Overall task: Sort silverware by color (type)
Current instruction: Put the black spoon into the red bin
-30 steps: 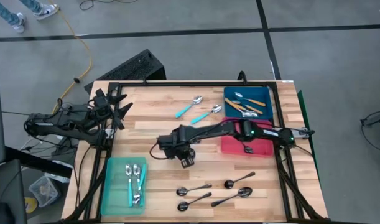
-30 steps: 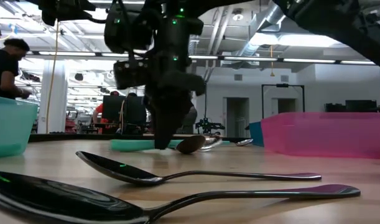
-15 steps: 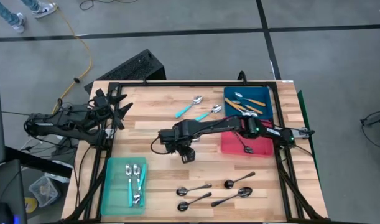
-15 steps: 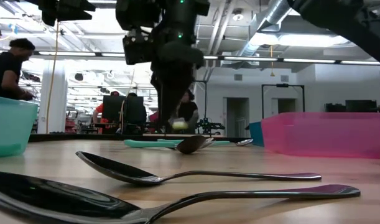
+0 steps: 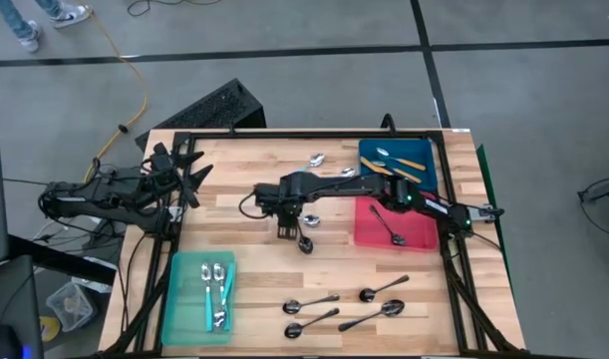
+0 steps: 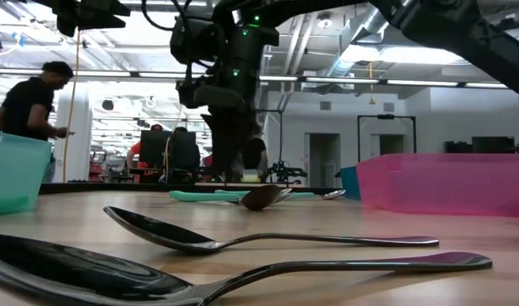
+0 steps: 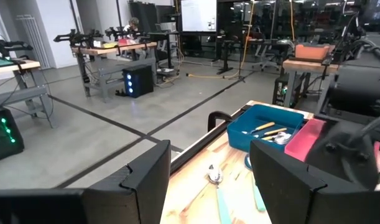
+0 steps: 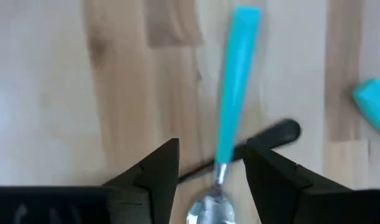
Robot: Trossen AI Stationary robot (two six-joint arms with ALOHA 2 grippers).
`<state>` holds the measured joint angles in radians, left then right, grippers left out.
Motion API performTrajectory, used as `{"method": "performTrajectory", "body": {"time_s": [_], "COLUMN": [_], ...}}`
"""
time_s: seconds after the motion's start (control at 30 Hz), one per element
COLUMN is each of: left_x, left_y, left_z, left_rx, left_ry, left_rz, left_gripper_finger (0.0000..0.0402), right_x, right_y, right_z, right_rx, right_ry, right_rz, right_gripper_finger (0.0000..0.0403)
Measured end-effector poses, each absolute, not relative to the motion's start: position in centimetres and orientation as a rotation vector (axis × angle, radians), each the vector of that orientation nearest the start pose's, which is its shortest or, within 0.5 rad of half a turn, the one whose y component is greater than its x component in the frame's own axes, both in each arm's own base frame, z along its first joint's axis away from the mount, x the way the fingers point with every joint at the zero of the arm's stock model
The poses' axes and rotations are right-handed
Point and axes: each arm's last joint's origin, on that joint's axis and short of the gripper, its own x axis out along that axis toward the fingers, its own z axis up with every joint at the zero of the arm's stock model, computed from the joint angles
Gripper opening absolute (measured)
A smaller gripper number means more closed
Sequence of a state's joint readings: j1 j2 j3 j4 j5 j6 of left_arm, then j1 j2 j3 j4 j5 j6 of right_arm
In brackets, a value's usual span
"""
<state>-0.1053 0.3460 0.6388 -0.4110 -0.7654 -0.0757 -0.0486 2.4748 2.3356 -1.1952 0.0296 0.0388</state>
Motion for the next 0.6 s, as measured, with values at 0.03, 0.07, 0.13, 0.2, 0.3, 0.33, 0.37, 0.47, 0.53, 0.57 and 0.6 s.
{"method": "performTrajectory", "body": {"time_s": [0.03,0.07,0.13,0.2,0.3,0.33,0.37,0.47,0.53,0.57,0.6], "left_x": [7.9,7.9,7.9,7.9,7.9,7.9,7.9,7.9,7.9,7.9,7.9], "left_y": [1.2,1.2,1.2,1.2,1.2,1.2,1.2,1.2,1.2,1.2,1.2], "left_z": [31.1,31.1,31.1,31.1,31.0,31.0,31.0,31.0,31.0,31.0,31.0], "left_rx": [-0.022,-0.022,-0.022,-0.021,-0.021,-0.020,-0.018,-0.013,-0.014,-0.014,-0.014], "left_ry": [0.084,0.084,0.085,0.087,0.088,0.088,0.088,0.090,0.090,0.090,0.090], "left_rz": [0.662,0.662,0.662,0.662,0.662,0.662,0.662,0.661,0.661,0.661,0.661], "left_gripper_finger": [0.0206,0.0206,0.0206,0.0206,0.0206,0.0206,0.0206,0.0206,0.0206,0.0206,0.0206], "right_x": [49.9,49.8,49.5,49.1,48.7,48.6,48.5,48.2,48.0,47.9,47.7], "right_y": [-2.4,-2.1,-1.1,0.1,2.0,2.7,3.4,5.7,7.1,7.8,8.4], "right_z": [19.8,19.7,19.7,19.6,19.5,19.6,19.6,19.5,19.6,19.6,19.5], "right_rx": [0.049,0.049,0.047,0.045,0.052,0.049,0.043,0.005,-0.039,-0.067,-0.097], "right_ry": [1.345,1.356,1.393,1.439,1.480,1.484,1.488,1.492,1.487,1.489,1.490], "right_rz": [-0.093,-0.092,-0.071,-0.061,-0.073,-0.071,-0.066,-0.050,-0.053,-0.057,-0.066], "right_gripper_finger": [0.0197,0.0196,0.0194,0.0193,0.0193,0.0193,0.0193,0.0192,0.0190,0.0189,0.0188]}}
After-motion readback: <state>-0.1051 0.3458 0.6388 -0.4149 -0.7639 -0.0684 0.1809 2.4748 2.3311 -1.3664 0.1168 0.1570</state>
